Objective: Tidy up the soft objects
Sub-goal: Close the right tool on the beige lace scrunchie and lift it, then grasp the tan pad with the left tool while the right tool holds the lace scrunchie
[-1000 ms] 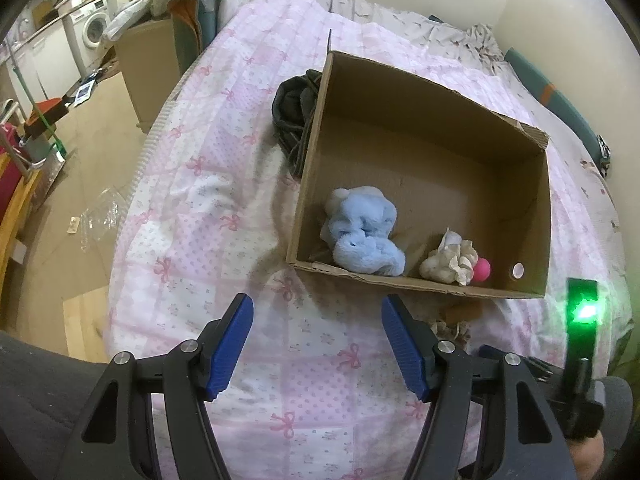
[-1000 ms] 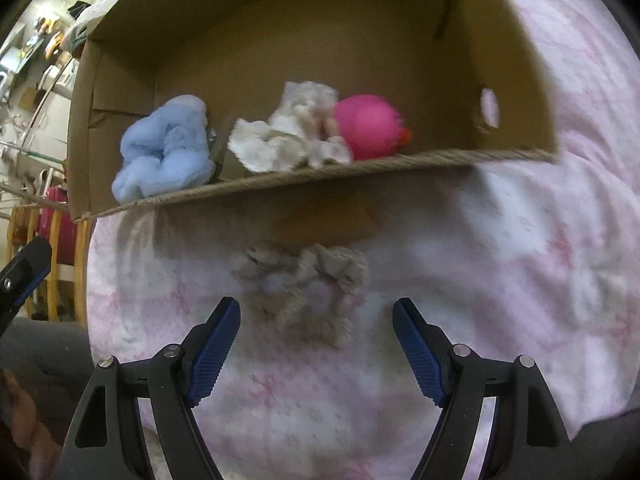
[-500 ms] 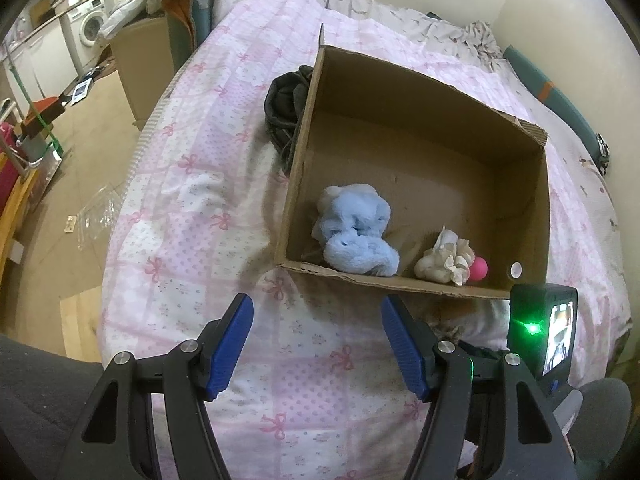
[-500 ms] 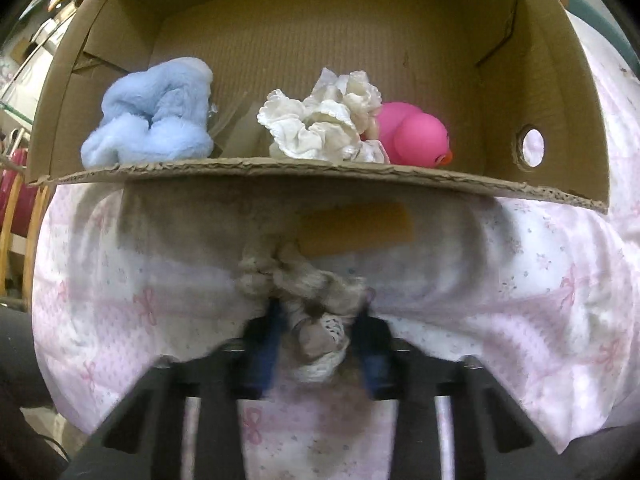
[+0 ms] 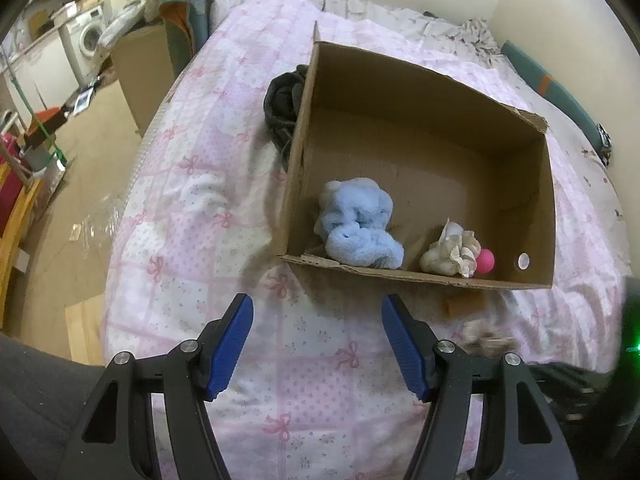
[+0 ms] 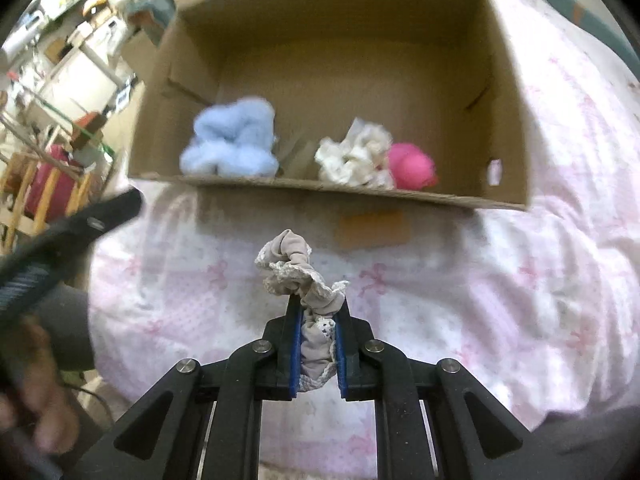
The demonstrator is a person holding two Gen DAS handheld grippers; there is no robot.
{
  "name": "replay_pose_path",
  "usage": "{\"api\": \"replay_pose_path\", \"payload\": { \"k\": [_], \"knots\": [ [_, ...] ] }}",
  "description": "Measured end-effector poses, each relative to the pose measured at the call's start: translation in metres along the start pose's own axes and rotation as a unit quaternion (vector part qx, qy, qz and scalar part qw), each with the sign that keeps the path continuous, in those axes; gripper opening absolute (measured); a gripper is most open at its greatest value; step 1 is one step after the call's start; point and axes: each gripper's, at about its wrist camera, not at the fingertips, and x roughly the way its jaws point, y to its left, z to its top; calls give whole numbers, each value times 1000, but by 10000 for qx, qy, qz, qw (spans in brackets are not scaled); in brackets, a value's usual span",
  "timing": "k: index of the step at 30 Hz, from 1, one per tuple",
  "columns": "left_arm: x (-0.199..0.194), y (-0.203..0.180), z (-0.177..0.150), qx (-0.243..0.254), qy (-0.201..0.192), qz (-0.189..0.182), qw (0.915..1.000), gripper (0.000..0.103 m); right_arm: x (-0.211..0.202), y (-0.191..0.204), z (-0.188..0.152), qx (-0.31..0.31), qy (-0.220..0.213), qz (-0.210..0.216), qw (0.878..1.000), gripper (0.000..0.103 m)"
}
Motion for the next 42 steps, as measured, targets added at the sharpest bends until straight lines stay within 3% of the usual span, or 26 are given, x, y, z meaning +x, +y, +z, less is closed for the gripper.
{"api": "replay_pose_path", "payload": {
  "k": [4, 8, 12, 16, 22, 29, 33, 36, 37, 39, 42],
  "knots": [
    [6, -14, -11, 295, -118, 226, 9992, 64, -34, -33, -2, 476, -542, 197, 9972, 15],
    [21, -37, -24, 368, 23, -113, 9993, 64, -49, -67, -6, 1074, -875, 176, 9902, 15],
    [36, -60, -33, 236, 131, -455, 9986, 64, -50, -97, -5, 1530, -894, 239, 9839, 15],
    [51, -83, -35, -5, 172, -633, 9978, 73, -53, -113, -2, 1770, -972, 258, 9791, 15],
    [84, -114, -31, -197, 472, -585, 9970, 72, -47, -128, -6, 2000, -988, 372, 9741, 15],
    [103, -135, -18, -56, 452, -523, 9976, 72, -46, -135, -5, 2124, -988, 522, 9708, 15],
    [111, -144, -17, 205, 476, -255, 9983, 46, -46, -135, -5, 2165, -998, 609, 9693, 15],
    [112, -153, -18, 400, 414, -195, 9982, 38, -46, -135, -5, 2165, -1029, 663, 9686, 15],
    [112, -152, -17, 386, 406, -238, 9981, 13, -46, -135, -5, 2160, -1036, 670, 9686, 15],
    [111, -153, -17, 449, 462, -280, 9975, 8, -46, -135, -5, 2155, -1038, 687, 9685, 15],
    [104, -152, -18, 502, 373, -424, 9971, 7, -46, -134, -5, 2146, -1029, 701, 9687, 15]
  ]
}}
